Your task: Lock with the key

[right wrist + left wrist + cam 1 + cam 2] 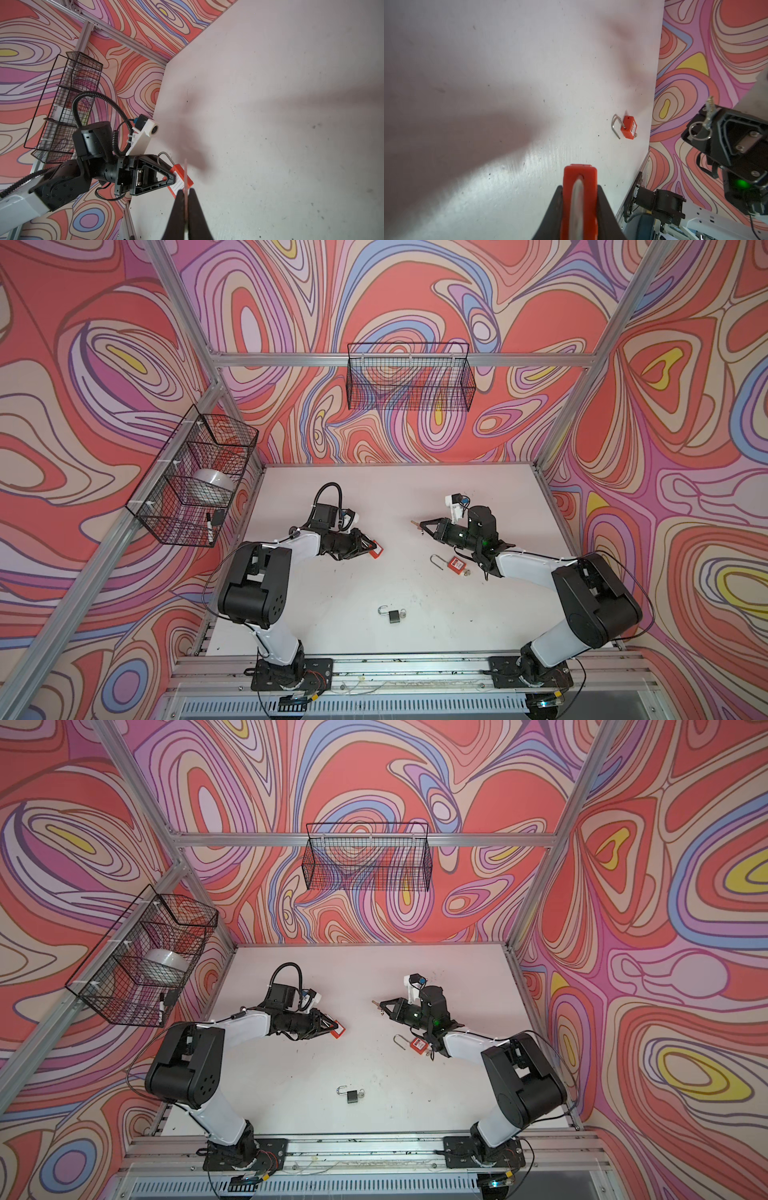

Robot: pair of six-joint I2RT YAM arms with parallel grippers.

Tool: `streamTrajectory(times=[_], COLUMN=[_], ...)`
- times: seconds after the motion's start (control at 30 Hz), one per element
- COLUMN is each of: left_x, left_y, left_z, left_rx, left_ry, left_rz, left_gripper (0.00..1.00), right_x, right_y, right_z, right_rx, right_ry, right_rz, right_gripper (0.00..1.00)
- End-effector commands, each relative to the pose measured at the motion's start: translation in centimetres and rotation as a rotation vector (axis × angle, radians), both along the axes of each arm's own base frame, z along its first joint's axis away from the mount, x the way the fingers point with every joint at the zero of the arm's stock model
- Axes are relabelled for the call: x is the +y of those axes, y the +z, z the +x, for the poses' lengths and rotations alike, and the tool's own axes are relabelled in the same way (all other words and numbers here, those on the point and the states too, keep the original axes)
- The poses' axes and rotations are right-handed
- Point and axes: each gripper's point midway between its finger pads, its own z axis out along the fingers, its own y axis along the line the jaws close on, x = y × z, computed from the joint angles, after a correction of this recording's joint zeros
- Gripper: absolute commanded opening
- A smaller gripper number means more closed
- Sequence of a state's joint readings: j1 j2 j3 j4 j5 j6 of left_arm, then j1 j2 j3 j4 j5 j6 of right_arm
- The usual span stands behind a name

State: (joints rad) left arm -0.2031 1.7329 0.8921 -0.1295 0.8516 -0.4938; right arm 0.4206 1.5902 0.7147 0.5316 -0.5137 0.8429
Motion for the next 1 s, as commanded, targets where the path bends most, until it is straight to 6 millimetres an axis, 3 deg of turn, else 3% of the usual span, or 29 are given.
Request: streamTrajectory(times=[0.0,0.33,0.6,0.97], left_x=[0.0,0.4,0.8,1.8], left_y=[-0.6,-3.4,-4.1,-4.3], left_z=[-0.5,-0.8,-0.3,0.9], left_rx=[0.018,0.101,0.125,0.121], left_ry=[-0.046,-0.077,-0.074,-0.034], left_rz=[0.023,0.087,0.132,0.217], left_gripper=[0.00,0.01,0.36,0.54], right_x=[0.7,3.1,4.1,3.8], right_y=[-1.5,-3.1,-3.8,-4.4], right_z=[-0.2,-1.0,-1.6,-1.8], right_rx=[0.032,0.075,0.095,0.123], right_ry=[-0.016,0.003,0.009,-0.014], right_rz=[-0.006,0.011,0.012,0.010], right_gripper=[0.00,0.00,0.00,0.00])
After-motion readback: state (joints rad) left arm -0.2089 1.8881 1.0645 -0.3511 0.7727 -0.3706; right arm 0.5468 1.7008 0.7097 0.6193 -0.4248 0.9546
